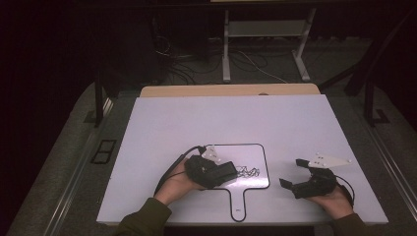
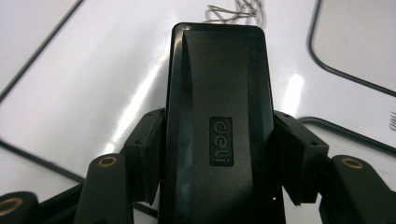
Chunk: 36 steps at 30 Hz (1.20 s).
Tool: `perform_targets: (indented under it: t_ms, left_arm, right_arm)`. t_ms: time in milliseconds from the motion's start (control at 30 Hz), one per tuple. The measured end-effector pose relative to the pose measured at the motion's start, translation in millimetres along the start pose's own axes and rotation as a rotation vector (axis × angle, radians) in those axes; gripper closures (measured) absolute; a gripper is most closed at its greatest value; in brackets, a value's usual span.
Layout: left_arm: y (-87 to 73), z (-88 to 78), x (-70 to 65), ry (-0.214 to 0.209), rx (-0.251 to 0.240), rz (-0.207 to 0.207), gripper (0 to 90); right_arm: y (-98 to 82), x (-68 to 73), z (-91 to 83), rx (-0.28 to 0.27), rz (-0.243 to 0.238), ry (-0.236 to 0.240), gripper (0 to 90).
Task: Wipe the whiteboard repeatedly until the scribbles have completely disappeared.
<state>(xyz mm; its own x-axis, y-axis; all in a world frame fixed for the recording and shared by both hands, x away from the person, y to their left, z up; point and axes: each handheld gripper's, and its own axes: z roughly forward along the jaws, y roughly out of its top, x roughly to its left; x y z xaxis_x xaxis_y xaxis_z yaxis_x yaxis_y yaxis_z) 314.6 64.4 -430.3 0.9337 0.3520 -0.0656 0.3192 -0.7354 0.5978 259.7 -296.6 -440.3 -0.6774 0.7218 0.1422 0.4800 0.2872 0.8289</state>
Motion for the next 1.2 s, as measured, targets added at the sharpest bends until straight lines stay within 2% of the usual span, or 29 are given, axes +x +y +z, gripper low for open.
perform_targets:
  t_ms: [67, 133, 167, 233, 300, 367, 467, 533, 567, 633, 733, 767, 800, 833, 867, 933, 1033, 1067, 1133, 1167, 1200]
  left_arm:
    - [2.6, 1.8, 5.3, 0.001, -0.001, -0.005, 39.1]
    - [5.6, 3.1, 15.7, 0.025, -0.001, -0.017, 39.1]
    - [5.6, 3.1, 15.7, 0.025, -0.001, -0.017, 39.1]
    - [8.4, 5.2, 30.8, 0.043, -0.013, -0.051, 39.1]
    - [8.7, 5.3, 34.2, 0.040, -0.016, -0.058, 39.1]
    - [8.4, 5.0, 29.7, 0.047, -0.011, -0.052, 39.1]
    - [7.0, 3.7, 22.1, 0.034, -0.001, -0.034, 39.1]
    - [2.5, 1.4, 6.9, 0.006, 0.002, -0.015, 39.1]
    - [2.5, 1.4, 6.9, 0.006, 0.002, -0.015, 39.1]
    - [2.5, 0.7, -5.2, 0.001, 0.020, 0.025, 39.1]
    - [3.3, 1.1, -2.3, -0.009, 0.023, 0.019, 39.1]
    - [4.4, 2.2, 6.8, 0.009, 0.012, -0.001, 39.1]
    - [4.4, 2.2, 6.8, 0.009, 0.012, -0.001, 39.1]
    - [5.1, 2.7, 13.2, 0.022, 0.006, -0.015, 39.1]
    - [6.6, 3.4, 25.0, 0.050, -0.002, -0.041, 39.1]
    - [6.6, 3.6, 30.8, 0.050, -0.009, -0.062, 39.1]
    - [6.8, 3.7, 26.2, 0.062, -0.005, -0.052, 39.2]
    - [6.8, 2.9, 22.8, 0.052, 0.007, -0.038, 39.2]
    - [3.7, 1.7, 7.7, 0.020, 0.011, -0.015, 39.1]
    - [3.7, 1.7, 7.7, 0.020, 0.011, -0.015, 39.1]
    - [2.1, 0.6, -0.5, 0.005, 0.018, 0.007, 39.1]
  right_arm:
    - [0.1, -0.2, 0.2, 0.001, -0.001, 0.001, 0.0]
    - [0.0, -0.3, 0.8, 0.001, -0.004, -0.001, 0.0]
    - [-0.1, -0.2, 1.0, 0.003, -0.005, -0.001, 0.0]
    - [0.0, -0.2, 1.3, 0.003, -0.005, -0.001, 0.0]
    - [0.0, -0.5, 1.4, 0.004, -0.002, 0.000, 0.0]
    - [-0.1, -0.7, 1.3, 0.003, -0.003, -0.002, 0.0]
    - [-0.1, -0.6, 0.8, 0.003, -0.001, -0.001, 0.0]
    - [-0.1, -0.2, 0.5, 0.002, -0.001, 0.000, 0.0]
    - [-0.1, -0.2, 0.3, 0.002, -0.003, 0.001, 0.0]
    - [0.0, 0.0, 0.0, 0.002, 0.000, 0.000, 0.0]
    - [0.1, -0.2, -0.2, -0.003, -0.002, -0.003, 0.0]
    - [0.1, -0.3, -0.3, -0.002, -0.001, -0.004, 0.0]
    - [0.0, -0.3, -0.3, -0.002, -0.002, -0.004, 0.0]
    - [0.0, -0.1, -0.4, 0.000, 0.002, -0.004, 0.0]
    - [0.0, -0.2, -0.3, -0.001, 0.002, -0.004, 0.0]
    - [0.0, -0.2, 0.0, 0.001, 0.001, -0.002, 0.0]
    - [-0.1, -0.2, -0.2, 0.001, 0.002, -0.002, 0.0]
    - [-0.1, -0.4, -0.2, 0.002, 0.002, -0.003, 0.0]
    - [-0.1, -0.5, -0.1, 0.001, 0.003, -0.002, 0.0]
    - [0.0, -0.3, -0.2, 0.001, 0.003, -0.003, 0.0]
    - [0.0, 0.0, -0.2, 0.000, 0.002, -0.002, 0.0]
